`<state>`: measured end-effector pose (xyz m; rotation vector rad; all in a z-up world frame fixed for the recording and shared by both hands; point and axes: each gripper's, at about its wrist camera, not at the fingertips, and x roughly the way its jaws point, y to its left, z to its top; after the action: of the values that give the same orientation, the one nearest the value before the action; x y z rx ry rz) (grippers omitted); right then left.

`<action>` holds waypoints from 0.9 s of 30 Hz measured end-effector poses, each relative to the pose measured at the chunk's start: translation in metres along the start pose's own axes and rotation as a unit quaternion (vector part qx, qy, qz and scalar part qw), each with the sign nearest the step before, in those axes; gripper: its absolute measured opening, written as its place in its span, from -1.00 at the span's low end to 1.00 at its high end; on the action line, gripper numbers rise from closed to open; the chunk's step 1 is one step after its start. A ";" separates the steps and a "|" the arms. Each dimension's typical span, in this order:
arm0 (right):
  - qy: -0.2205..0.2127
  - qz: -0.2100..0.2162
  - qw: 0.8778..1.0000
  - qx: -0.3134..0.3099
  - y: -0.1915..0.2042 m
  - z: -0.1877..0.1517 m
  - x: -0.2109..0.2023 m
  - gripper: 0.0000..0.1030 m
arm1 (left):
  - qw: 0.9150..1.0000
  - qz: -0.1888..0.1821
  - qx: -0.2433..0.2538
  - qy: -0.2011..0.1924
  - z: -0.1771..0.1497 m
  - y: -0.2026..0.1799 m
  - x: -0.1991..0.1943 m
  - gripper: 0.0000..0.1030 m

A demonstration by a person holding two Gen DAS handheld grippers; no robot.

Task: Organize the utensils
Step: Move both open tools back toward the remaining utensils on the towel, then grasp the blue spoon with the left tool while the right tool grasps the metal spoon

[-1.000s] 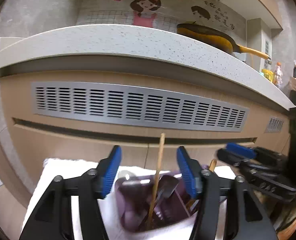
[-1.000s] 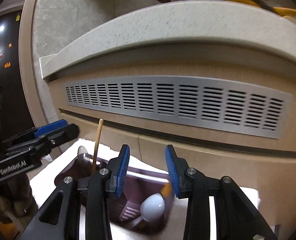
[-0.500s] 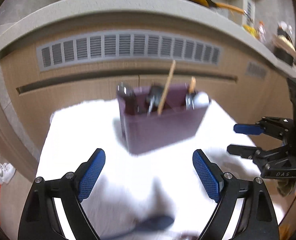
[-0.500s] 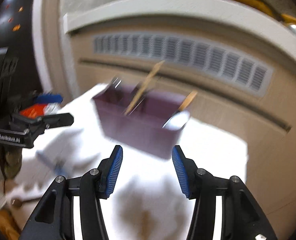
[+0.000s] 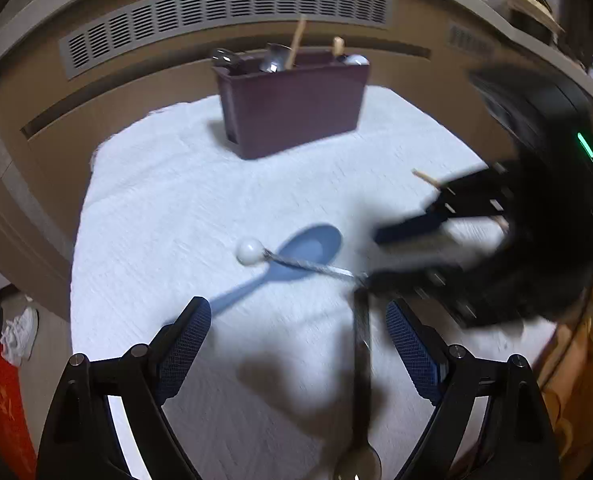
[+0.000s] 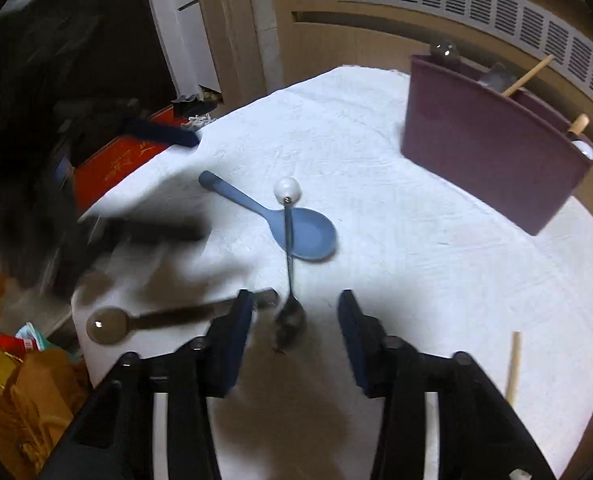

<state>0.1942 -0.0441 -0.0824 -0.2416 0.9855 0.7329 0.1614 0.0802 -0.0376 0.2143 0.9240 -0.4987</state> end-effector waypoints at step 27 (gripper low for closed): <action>0.000 -0.073 0.983 0.167 -0.124 -0.042 -0.058 -0.90 | 0.993 -0.030 0.118 -0.003 0.030 -0.037 0.027 0.58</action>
<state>0.2287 -0.1833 -0.0739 -0.0196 1.0629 0.4247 0.1784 0.0281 -0.0403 0.4003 0.8670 -0.6655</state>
